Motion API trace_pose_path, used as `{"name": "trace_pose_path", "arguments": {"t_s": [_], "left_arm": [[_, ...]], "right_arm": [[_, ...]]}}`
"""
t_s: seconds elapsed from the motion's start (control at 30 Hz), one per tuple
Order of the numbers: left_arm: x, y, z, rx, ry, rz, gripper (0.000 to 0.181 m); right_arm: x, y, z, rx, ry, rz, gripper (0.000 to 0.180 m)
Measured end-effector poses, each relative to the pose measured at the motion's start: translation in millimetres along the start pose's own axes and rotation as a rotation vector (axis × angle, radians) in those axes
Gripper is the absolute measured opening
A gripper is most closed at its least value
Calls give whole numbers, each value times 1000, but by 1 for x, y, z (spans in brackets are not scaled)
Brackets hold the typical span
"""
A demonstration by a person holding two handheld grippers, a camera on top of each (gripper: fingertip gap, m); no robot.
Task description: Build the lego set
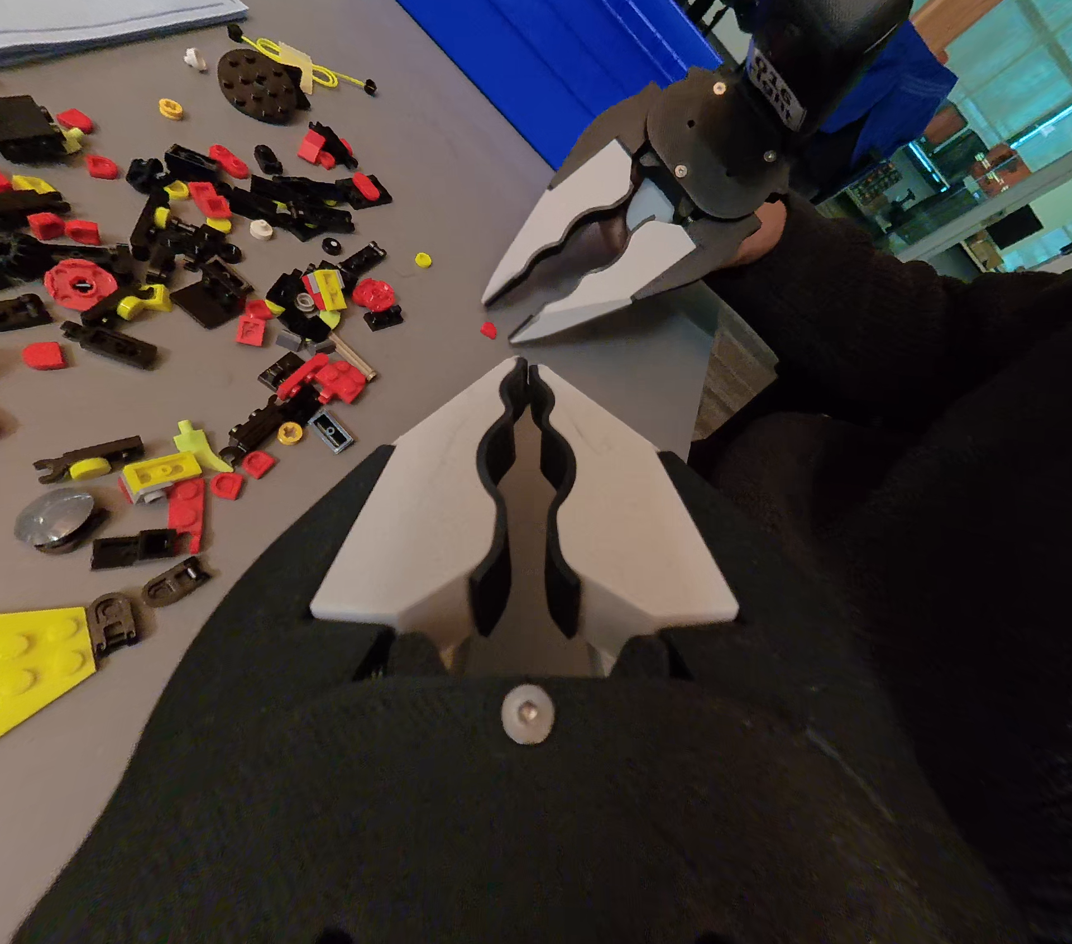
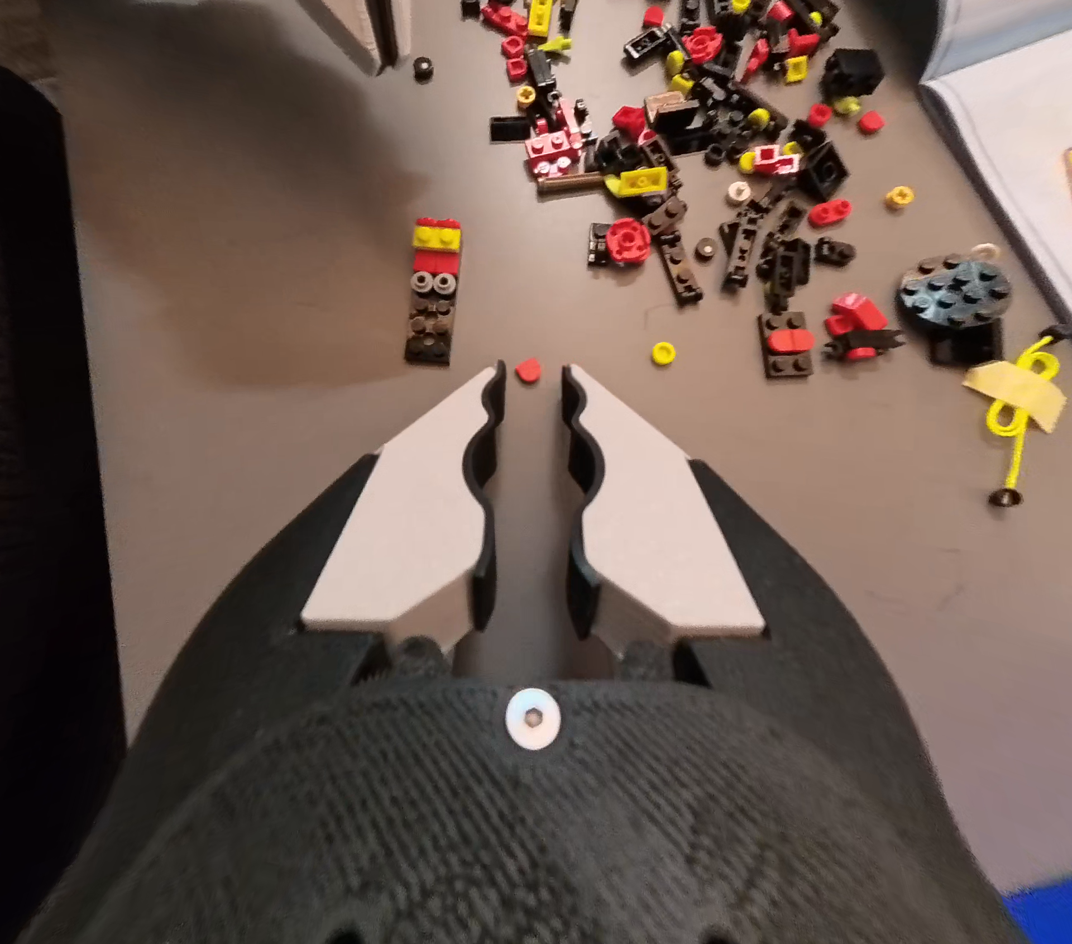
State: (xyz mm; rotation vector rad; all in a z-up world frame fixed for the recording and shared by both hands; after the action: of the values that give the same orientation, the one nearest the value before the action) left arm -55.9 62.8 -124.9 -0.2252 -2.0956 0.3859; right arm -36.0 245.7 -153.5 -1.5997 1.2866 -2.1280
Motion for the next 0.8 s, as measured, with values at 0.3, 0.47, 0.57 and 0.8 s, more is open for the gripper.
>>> {"name": "trace_pose_path", "arguments": {"t_s": [0.3,0.47,0.57,0.8], "left_arm": [[-1,0,1,-6,-20,2,0],[-3,2,2,5,-22,19,0],[-4,3,4,12,-32,25,0],[-5,5,8,-13,-79,25,0]], "right_arm": [[2,3,-1,3,27,28,14],[12,-10,0,-149,209,1,17],[10,-13,14,-197,278,-36,14],[-1,-2,24,-168,352,-4,9]]}}
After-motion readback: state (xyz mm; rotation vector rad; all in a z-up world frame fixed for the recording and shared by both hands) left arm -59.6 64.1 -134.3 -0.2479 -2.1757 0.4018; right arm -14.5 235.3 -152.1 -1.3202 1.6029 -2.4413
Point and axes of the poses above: each gripper's, where its closed fingertips meet, y out along the fingers, x out of its top, z = x × y across the jaws, the point moved 8 cm from there along -y, back along the fingers, and after that the axes turned 5 degrees about y, right-handed, at the moved point
